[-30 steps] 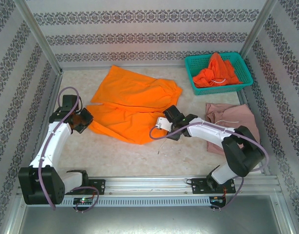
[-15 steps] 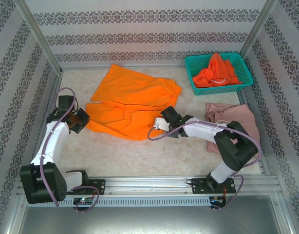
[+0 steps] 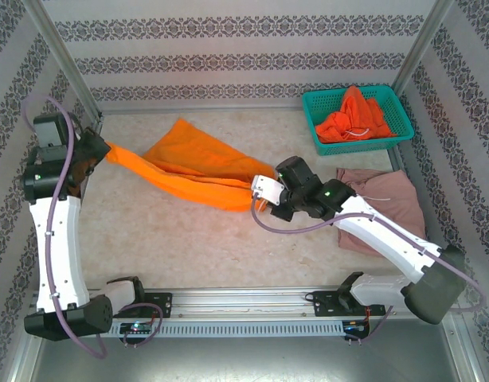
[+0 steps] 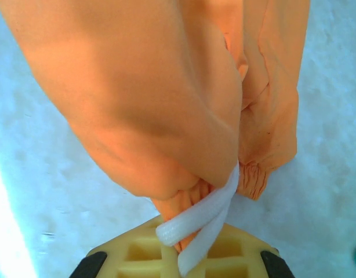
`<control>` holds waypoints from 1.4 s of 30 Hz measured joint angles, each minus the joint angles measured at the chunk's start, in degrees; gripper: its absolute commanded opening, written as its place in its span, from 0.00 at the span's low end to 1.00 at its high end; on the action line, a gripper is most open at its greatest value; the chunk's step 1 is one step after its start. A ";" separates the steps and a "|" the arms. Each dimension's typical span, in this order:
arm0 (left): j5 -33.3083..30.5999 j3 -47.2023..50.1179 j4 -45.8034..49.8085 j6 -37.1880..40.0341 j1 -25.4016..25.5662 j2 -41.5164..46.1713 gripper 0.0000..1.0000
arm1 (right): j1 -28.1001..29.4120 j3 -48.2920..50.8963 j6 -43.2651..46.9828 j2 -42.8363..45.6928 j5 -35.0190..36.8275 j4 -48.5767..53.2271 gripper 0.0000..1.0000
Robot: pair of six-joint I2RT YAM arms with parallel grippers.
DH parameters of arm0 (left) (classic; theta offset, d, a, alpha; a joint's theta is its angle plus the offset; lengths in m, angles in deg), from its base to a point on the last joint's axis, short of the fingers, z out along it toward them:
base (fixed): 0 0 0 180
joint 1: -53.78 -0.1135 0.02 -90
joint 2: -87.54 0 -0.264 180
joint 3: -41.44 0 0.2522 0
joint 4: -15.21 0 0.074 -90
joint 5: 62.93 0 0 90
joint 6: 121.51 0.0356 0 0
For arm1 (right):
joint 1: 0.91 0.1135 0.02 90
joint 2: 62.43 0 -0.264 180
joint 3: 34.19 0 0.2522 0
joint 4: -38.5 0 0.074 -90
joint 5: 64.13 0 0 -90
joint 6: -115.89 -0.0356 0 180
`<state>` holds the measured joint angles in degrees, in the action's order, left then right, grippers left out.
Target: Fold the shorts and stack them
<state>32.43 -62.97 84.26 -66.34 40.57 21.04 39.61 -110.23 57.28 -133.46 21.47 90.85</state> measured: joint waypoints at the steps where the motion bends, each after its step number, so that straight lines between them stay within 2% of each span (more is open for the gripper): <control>1: 0.09 -1.92 0.48 0.24 0.00 -1.33 0.00 | -0.33 -0.68 -1.11 -0.09 -1.79 0.94 0.00; 6: 1.03 -8.98 1.22 1.11 0.11 -10.49 0.00 | -4.44 -3.10 -5.51 -3.48 -8.96 4.35 0.00; 11: 2.01 -14.51 1.33 1.66 1.62 -22.21 0.00 | -9.09 -5.66 -8.92 -11.04 -13.66 6.43 0.00; 18: 2.14 -21.57 1.01 1.49 3.74 -37.31 0.00 | -14.51 -9.44 -13.64 -21.75 -16.31 7.06 0.00; 19: 2.43 -22.82 0.87 1.33 3.87 -39.54 0.00 | -15.37 -10.19 -14.58 -23.34 -16.46 7.04 0.03; 20: 3.08 -24.55 0.83 0.92 4.13 -42.38 0.05 | -16.31 -11.04 -15.74 -25.09 -16.57 6.99 0.18; 21: 3.82 -26.36 0.85 0.52 4.26 -44.81 0.16 | -17.05 -11.67 -16.63 -26.36 -16.52 6.93 0.31; 22: 4.79 -29.44 0.90 0.17 4.57 -48.43 0.32 | -17.99 -12.31 -18.14 -27.87 -16.22 6.82 0.45; 23: 5.46 -33.40 1.14 -0.22 4.70 -52.09 0.45 | -18.99 -12.72 -19.63 -29.05 -15.76 6.86 0.53; 26: 7.78 -52.48 4.04 -0.52 4.98 -65.33 0.85 | -22.49 -12.90 -24.61 -30.64 -14.25 6.86 0.70; 27: 8.17 -57.72 4.98 -0.50 4.98 -68.41 0.94 | -23.63 -12.87 -25.97 -30.64 -13.84 6.82 0.72; 28: 8.46 -60.52 5.38 -0.46 4.98 -69.90 1.00 | -25.16 -12.57 -28.22 -30.14 -13.64 6.23 0.75; 29: 8.61 -60.74 6.10 -0.31 4.98 -69.81 1.00 | -26.53 -11.78 -30.84 -28.94 -13.73 5.14 0.81; 31: 8.52 -57.35 7.15 0.28 5.03 -66.25 1.00 | -28.24 -8.87 -35.76 -24.90 -14.43 2.21 0.91; 33: 8.44 -46.58 5.33 0.81 5.11 -57.77 1.00 | -27.76 -5.97 -40.52 -19.34 -16.00 -0.68 0.97; 36: 10.03 -23.74 -2.21 0.98 5.68 -39.85 1.00 | -21.07 -5.35 -47.65 -12.72 -18.21 -5.57 0.97; 39: 12.83 -4.61 -11.98 0.28 6.38 -25.44 1.00 | -13.00 -6.23 -54.12 -12.11 -20.50 -11.37 0.97; 42: 15.08 10.29 -21.51 -1.07 6.73 -19.63 1.00 | -8.33 -6.16 -60.15 -15.17 -22.67 -16.00 0.98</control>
<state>47.51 -52.68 62.75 -67.41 47.30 1.41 31.28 -116.40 -2.87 -148.63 -1.20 74.85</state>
